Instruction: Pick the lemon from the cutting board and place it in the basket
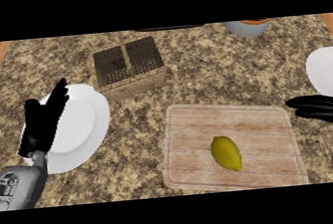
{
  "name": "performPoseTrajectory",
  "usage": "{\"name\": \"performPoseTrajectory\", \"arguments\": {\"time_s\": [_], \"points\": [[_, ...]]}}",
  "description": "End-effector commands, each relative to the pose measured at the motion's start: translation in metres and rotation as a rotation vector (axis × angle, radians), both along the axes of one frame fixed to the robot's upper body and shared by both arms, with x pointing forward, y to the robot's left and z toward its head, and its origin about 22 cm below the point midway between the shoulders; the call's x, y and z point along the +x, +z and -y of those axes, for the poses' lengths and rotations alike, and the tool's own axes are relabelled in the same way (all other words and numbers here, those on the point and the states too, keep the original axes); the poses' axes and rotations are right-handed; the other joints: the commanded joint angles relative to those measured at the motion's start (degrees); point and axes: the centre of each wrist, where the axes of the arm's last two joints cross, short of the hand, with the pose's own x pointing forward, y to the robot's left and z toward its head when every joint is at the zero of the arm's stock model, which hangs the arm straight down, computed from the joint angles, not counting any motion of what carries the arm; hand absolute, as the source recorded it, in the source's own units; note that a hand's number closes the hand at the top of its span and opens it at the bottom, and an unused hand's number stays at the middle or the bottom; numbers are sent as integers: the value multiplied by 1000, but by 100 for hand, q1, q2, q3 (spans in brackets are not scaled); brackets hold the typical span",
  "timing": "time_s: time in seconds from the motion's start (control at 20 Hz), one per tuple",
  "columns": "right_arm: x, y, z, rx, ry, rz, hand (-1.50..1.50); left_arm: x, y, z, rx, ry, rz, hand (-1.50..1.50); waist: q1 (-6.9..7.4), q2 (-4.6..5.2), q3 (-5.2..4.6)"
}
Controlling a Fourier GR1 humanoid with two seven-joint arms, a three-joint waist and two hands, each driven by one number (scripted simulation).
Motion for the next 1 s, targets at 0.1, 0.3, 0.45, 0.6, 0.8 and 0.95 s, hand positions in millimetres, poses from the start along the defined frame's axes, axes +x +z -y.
{"name": "performPoseTrajectory", "arguments": {"time_s": [0.1, 0.3, 0.45, 0.6, 0.8, 0.95], "points": [[11, -28, 3, 45, 11, -32, -150, 4, 25, 4, 0, -13, 6, 0, 37, 4, 5], [21, -30, 5, 57, -47, 4, -150, -3, -6, 15, -8, -8, 4, 0, 31, 6, 3], [12, -42, -3, 65, -68, 25, -150, -14, -19, -3, 0, 0, -24, 0, 23, 2, 3], [13, -54, -16, 68, -64, 17, -150, -3, -2, 20, -4, -12, -1, 0, 18, 2, 3], [6, -76, -36, 67, -51, -32, -150, -4, -14, 1, -2, 8, -2, 0, 8, 3, 2], [26, -67, -46, 59, -42, -25, -150, -13, -20, 2, 8, -18, 4, 0, 33, 3, 2]]}}
